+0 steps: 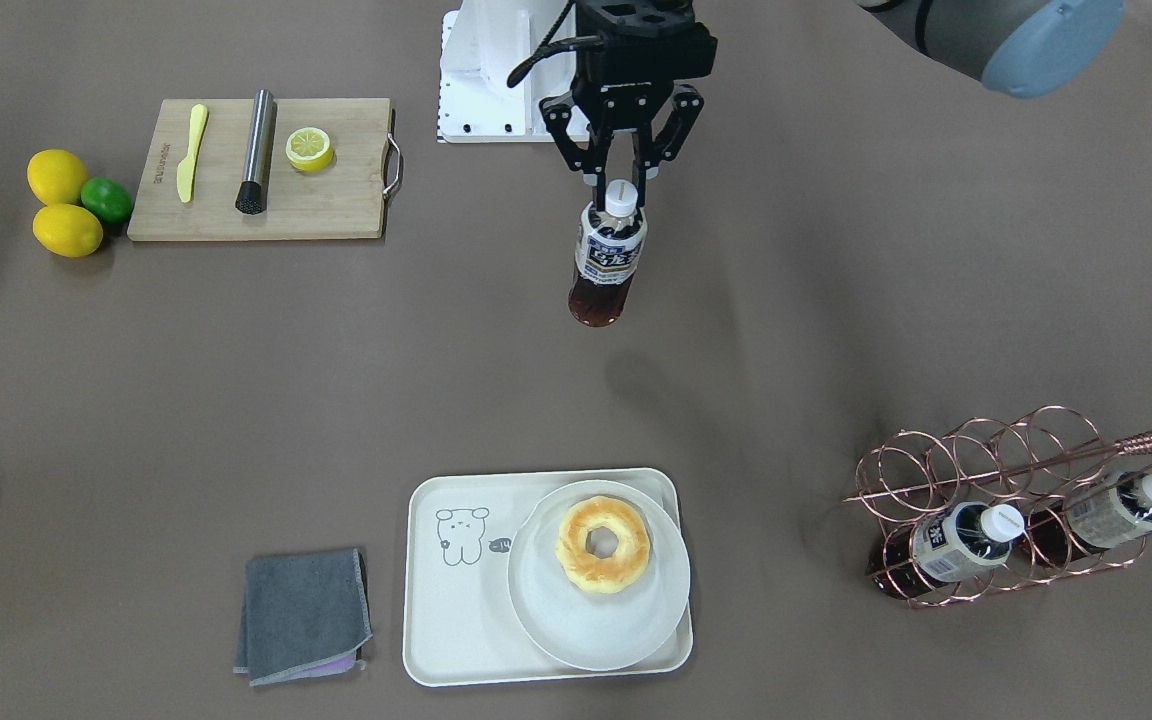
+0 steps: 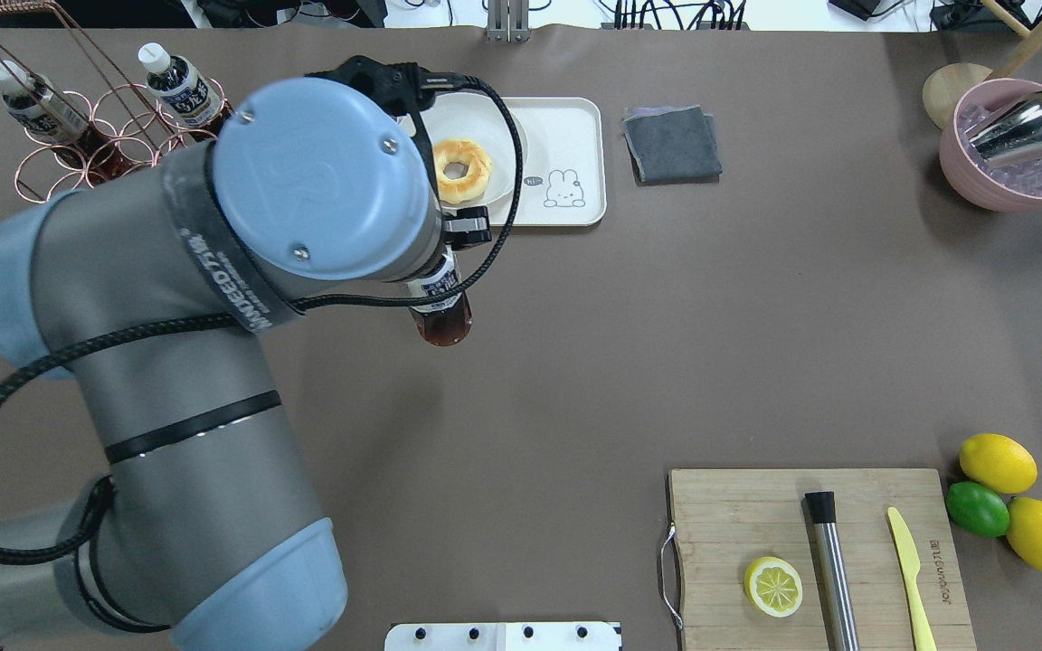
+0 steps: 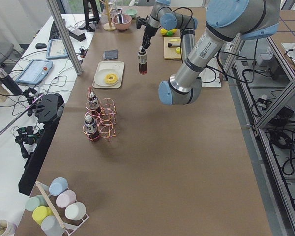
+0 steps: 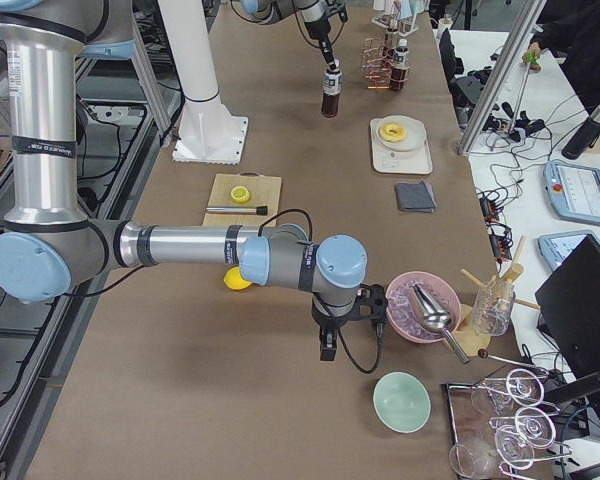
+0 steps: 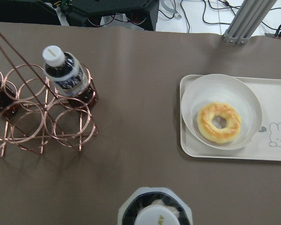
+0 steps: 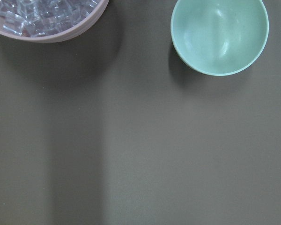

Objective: Place tea on tray
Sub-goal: 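Carry the bottle with the left gripper and set it upright on the table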

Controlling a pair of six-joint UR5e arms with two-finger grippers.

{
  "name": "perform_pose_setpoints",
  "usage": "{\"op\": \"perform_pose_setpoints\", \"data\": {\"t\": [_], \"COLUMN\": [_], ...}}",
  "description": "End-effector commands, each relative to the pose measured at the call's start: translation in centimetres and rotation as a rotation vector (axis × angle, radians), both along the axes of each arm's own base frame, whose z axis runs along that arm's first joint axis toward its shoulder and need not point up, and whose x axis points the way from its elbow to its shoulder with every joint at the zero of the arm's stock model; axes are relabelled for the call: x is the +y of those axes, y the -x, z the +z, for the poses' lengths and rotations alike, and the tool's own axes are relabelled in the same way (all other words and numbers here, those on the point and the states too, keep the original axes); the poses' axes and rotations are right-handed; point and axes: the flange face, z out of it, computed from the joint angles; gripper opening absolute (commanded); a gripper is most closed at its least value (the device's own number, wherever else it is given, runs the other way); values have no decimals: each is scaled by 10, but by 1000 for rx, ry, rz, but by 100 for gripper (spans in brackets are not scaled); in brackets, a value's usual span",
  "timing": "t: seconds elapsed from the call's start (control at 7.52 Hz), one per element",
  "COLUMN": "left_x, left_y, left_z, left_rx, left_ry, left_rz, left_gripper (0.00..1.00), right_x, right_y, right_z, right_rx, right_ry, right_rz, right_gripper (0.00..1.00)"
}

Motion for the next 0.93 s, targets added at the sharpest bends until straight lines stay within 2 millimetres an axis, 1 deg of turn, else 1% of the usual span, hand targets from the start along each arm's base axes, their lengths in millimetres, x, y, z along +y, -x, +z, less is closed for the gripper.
{"op": "perform_pose_setpoints", "data": {"t": [0.0,0.13,0.27,0.53,0.8], "left_x": [12,27,39,40,39], "left_y": [-54,-76,-89,-91,-94], "left_z": [-3,2,4,5,12], "left_rx": [1,-13,-13,-15,-26], "left_ry": [7,-21,-24,-20,-16], "left_rz": [-1,9,9,6,8], "left_gripper": [0,0,0,0,0], "right_x": [-1,-1,0,1,4], "right_y": [0,0,0,0,0], "right_z": [0,0,0,2,3], "right_rx": [0,0,0,0,-1], "right_ry": [-1,-2,-1,3,6], "right_rz": [1,0,0,0,1], "right_gripper": [100,100,100,100,100]}}
